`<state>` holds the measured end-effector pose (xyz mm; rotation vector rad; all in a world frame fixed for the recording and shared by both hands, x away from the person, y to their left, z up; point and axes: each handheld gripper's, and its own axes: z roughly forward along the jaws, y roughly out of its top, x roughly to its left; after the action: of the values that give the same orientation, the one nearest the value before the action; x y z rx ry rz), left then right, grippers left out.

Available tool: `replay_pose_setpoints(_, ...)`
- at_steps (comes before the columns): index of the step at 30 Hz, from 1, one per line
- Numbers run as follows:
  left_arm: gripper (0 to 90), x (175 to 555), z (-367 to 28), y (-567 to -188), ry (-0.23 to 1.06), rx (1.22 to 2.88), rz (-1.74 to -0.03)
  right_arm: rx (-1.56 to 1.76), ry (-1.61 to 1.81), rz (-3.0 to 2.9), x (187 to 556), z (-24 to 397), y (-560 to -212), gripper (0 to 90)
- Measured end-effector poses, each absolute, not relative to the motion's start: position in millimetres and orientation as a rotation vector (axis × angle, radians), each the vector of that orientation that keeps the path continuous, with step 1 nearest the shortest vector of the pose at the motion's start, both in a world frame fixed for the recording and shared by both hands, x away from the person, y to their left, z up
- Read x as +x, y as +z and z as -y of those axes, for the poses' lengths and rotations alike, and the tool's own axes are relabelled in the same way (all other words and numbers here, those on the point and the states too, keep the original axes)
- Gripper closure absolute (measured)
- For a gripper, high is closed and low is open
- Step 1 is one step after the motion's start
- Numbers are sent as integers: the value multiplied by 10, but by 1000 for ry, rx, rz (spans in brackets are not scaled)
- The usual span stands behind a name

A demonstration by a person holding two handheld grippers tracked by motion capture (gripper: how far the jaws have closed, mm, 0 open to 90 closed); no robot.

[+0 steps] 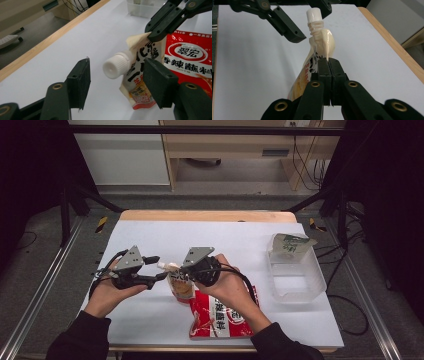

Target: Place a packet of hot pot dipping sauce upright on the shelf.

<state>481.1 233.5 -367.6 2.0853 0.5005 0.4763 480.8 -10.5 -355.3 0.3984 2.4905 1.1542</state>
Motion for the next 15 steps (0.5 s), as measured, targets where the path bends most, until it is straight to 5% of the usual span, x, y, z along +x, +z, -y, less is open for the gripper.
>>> replay_pose_setpoints(15,706,4843,-2284,-3549,346,2053,-466,424,1213,-2457,4802,200,-3453,899)
